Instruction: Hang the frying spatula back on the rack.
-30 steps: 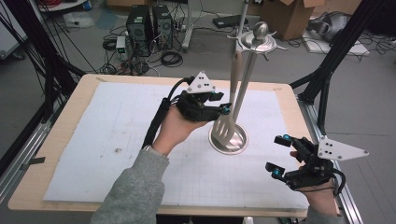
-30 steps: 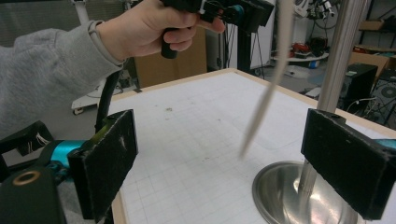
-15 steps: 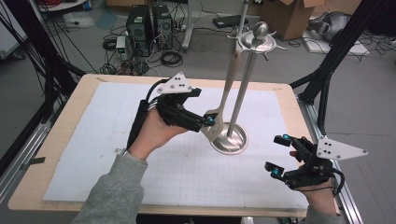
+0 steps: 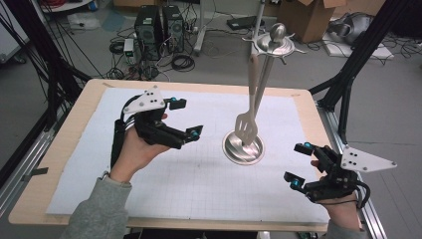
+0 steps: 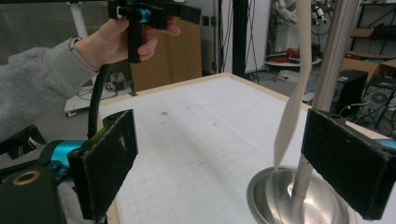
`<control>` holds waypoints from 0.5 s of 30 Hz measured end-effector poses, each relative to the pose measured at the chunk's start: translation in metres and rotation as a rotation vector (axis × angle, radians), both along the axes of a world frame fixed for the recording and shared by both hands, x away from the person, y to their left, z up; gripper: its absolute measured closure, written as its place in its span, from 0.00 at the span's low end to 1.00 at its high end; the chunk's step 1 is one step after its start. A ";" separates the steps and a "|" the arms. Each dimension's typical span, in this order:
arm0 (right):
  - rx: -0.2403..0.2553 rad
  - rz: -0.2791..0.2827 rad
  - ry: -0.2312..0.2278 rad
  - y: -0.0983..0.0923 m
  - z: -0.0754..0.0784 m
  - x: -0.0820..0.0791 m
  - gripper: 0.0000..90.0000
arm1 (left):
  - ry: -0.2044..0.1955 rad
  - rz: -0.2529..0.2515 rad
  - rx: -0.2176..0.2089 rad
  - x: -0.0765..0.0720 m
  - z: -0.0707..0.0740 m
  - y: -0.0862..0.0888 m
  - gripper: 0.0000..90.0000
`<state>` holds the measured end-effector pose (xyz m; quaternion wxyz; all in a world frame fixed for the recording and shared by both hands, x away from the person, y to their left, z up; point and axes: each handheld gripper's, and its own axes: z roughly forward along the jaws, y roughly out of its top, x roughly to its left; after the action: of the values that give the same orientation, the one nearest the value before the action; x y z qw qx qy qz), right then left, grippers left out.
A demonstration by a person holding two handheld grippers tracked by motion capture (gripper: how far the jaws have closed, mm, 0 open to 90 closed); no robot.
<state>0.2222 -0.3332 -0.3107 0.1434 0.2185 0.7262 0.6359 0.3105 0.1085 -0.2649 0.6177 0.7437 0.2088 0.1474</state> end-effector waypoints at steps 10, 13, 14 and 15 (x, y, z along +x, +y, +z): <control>0.004 -0.015 -0.011 0.000 0.002 -0.001 0.11 | -0.026 0.035 -0.070 -0.012 -0.013 0.043 0.07; 0.002 -0.014 -0.019 0.002 0.002 0.001 0.11 | -0.026 0.047 -0.083 -0.015 -0.015 0.054 0.07; -0.001 -0.010 -0.018 0.002 0.002 0.001 0.11 | -0.026 0.047 -0.085 -0.015 -0.015 0.056 0.07; -0.001 -0.011 -0.013 0.003 0.003 0.000 0.11 | -0.026 0.051 -0.091 -0.016 -0.016 0.059 0.07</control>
<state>0.2226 -0.3304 -0.3082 0.1517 0.2181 0.7245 0.6361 0.2941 0.1677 -0.2811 0.6495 0.7075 0.2259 0.1632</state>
